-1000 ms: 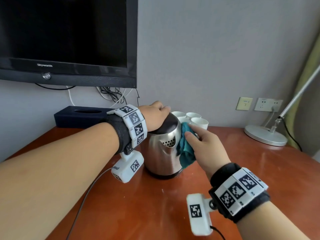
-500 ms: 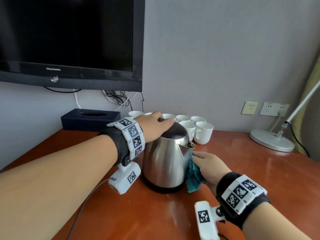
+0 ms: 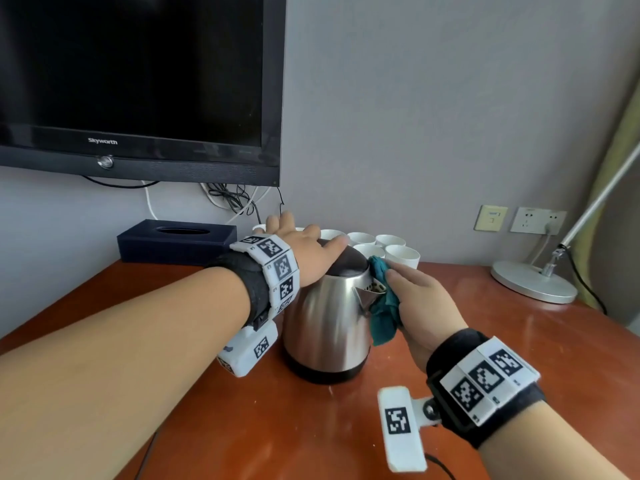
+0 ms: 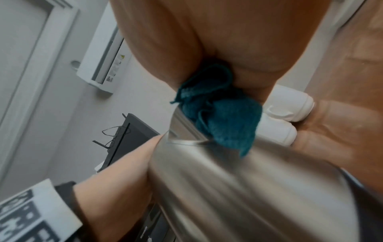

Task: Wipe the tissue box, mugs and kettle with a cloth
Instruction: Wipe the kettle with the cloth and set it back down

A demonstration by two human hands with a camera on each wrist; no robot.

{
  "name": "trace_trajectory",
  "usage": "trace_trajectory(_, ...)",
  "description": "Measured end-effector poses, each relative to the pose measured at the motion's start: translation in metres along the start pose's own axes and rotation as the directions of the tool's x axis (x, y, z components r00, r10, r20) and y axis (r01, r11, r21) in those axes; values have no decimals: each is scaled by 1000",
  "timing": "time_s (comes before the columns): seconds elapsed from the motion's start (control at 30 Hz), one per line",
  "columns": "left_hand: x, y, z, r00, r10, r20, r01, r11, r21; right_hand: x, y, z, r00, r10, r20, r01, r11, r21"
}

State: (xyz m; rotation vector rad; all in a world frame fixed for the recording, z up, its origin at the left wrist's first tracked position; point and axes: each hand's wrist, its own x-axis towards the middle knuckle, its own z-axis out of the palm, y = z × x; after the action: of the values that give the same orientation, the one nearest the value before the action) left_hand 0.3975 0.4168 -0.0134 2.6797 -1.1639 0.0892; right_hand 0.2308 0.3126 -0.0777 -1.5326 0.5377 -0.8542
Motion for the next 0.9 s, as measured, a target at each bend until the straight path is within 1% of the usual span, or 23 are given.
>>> trace_trajectory(0.07,3,-2,2,999,46,-13,-46,997,-59,-5,10,1,1000,25,-16,-25,999,29)
trace_trajectory(0.17,6,-1,4,997,71,-2,-70,989,-130,-6,31,-1,990,132,-54,-131,991,23)
trace_trajectory(0.23,6,-2,5,996,83,-8,-84,990,-111,-7,48,-3,967,243,-78,-243,970,14)
trace_trajectory(0.3,8,-4,6,997,75,-19,-77,992,-96,-7,67,-4,946,312,-92,-317,947,-43)
trace_trajectory(0.37,8,-5,6,998,62,-15,-63,995,-80,-10,74,-8,924,374,-79,-379,923,-68)
trace_trajectory(0.4,9,-5,7,998,55,-12,-56,996,-68,-12,72,-7,915,400,-43,-402,913,-64)
trace_trajectory(0.43,7,-4,6,999,48,-9,-48,997,-56,-12,67,-8,917,399,-30,-400,912,-88)
trace_trajectory(0.47,5,-3,5,999,35,-8,-36,998,-42,-14,60,-7,919,394,-30,-395,916,-70)
trace_trajectory(0.5,4,-1,4,1000,26,-8,-26,999,-22,-11,55,-7,921,388,-33,-388,922,-5)
trace_trajectory(0.53,3,1,3,1000,16,-4,-16,1000,-1,-11,46,-6,931,363,-36,-360,929,82)
trace_trajectory(0.57,1,2,2,1000,9,2,-9,1000,24,-9,37,-4,944,329,-41,-321,938,129)
trace_trajectory(0.67,-2,2,0,999,40,12,-41,994,100,-3,14,2,971,229,-67,-210,954,213)
trace_trajectory(0.73,-2,-2,1,996,83,15,-84,989,123,0,14,5,976,195,-92,-178,970,167)
trace_trajectory(0.8,-2,-8,1,993,115,18,-116,988,105,3,22,6,976,177,-123,-172,984,54)
trace_trajectory(0.83,-2,-11,0,992,128,20,-130,988,88,5,27,8,971,199,-129,-199,980,18)
trace_trajectory(0.9,0,-15,0,990,141,29,-142,988,57,7,38,3,949,293,-113,-297,955,-19)
